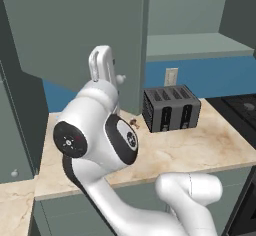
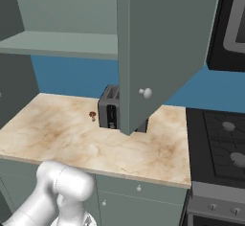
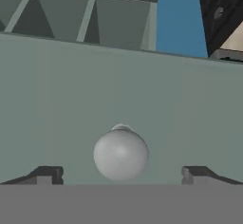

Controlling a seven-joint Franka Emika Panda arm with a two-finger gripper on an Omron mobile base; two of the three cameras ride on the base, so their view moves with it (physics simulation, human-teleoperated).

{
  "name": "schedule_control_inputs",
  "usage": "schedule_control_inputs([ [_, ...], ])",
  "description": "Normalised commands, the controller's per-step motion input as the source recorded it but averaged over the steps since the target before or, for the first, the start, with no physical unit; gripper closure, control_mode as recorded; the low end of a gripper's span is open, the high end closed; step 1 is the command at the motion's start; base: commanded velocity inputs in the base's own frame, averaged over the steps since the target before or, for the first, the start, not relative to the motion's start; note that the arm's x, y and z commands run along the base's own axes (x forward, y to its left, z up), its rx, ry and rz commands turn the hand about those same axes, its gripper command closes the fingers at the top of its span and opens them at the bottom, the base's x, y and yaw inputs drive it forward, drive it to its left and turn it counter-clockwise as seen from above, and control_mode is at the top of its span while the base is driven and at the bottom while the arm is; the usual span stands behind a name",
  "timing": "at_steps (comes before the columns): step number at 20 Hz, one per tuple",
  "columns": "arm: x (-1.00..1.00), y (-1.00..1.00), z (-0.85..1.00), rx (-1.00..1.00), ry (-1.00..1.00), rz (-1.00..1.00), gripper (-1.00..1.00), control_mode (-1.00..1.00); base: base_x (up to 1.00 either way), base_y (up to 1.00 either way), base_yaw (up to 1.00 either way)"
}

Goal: Close all open cabinet doors.

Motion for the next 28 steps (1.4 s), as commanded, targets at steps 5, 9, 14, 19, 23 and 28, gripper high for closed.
schedule_control_inputs([
  [5, 0.52, -0.41, -0.01, 0.09, -0.03, -0.01, -1.00, -1.00, 0.00, 0.00, 0.00],
  [9, 0.56, -0.43, -0.06, 0.10, 0.00, 0.00, -1.00, -1.00, 0.00, 0.00, 0.00],
  [14, 0.64, -0.38, -0.07, 0.09, 0.00, 0.00, -1.00, -1.00, 0.00, 0.00, 0.00],
  [19, 0.73, -0.27, -0.11, 0.06, 0.00, 0.00, -1.00, -1.00, 0.00, 0.00, 0.00],
  [23, 0.77, -0.26, -0.11, 0.07, 0.00, 0.01, -1.00, -1.00, 0.00, 0.00, 0.00],
  [28, 0.75, -0.26, -0.17, 0.06, 0.00, 0.05, -1.00, -1.00, 0.00, 0.00, 0.00],
])
